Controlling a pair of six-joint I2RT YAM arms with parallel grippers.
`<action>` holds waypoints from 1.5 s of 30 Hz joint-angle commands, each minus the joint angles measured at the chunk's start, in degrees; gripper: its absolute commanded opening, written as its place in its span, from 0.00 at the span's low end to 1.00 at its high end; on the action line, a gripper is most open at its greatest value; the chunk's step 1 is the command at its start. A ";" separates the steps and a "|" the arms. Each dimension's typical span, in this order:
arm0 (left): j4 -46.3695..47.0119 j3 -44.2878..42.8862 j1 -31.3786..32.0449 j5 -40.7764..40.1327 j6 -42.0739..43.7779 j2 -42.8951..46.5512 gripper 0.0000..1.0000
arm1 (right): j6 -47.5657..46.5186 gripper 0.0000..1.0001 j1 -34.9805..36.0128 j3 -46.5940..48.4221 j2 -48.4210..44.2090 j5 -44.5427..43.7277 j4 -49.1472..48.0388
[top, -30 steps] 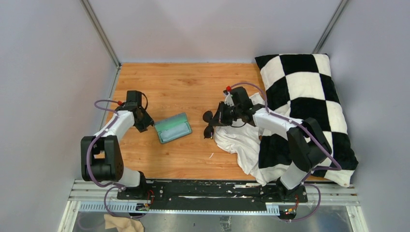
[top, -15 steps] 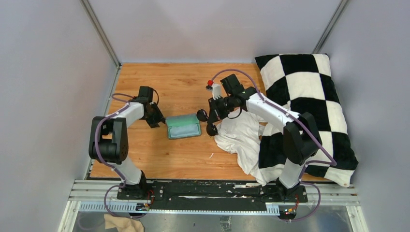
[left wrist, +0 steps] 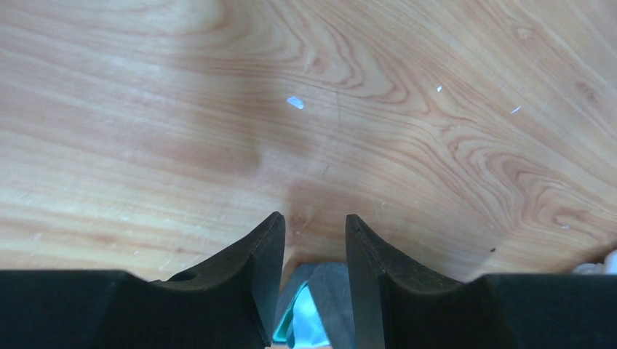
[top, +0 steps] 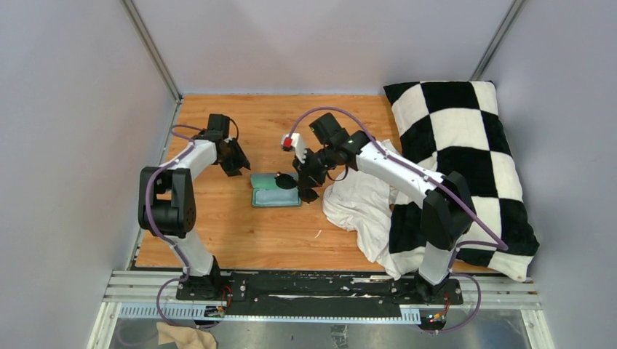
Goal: Organize the sunglasses
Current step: Adjust the sunglasses case at the center of the board, then place the sunglasses in the sunglasses case.
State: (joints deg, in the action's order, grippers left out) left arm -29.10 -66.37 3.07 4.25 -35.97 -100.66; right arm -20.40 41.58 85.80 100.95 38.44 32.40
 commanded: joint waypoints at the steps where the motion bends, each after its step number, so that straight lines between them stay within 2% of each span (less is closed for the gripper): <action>1: -2.79 1.77 -2.86 1.06 -0.15 6.92 0.43 | -9.47 0.00 3.96 5.14 3.51 -1.95 1.78; 10: -7.98 3.93 -11.38 2.62 0.59 20.22 0.43 | -20.48 0.00 11.50 17.63 12.87 -9.19 10.80; 13: -8.02 4.92 -12.49 2.74 -0.16 24.81 0.44 | -24.57 0.00 13.67 20.18 15.68 -14.51 13.44; 16: -6.88 6.26 -12.79 3.67 -0.58 27.40 0.44 | -27.70 0.00 14.08 25.40 19.35 -14.97 18.48; 24: -7.99 6.92 -13.27 6.14 -0.51 28.21 0.44 | -31.62 0.00 14.20 31.44 23.97 -15.51 23.32; 45: -8.41 7.83 -13.42 7.04 1.02 29.31 0.44 | -28.82 0.00 14.20 41.93 32.74 -18.50 27.18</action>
State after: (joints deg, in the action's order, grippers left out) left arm -36.60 -59.20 -9.69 10.17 -36.14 -72.40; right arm -50.81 55.70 124.29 131.94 21.26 56.10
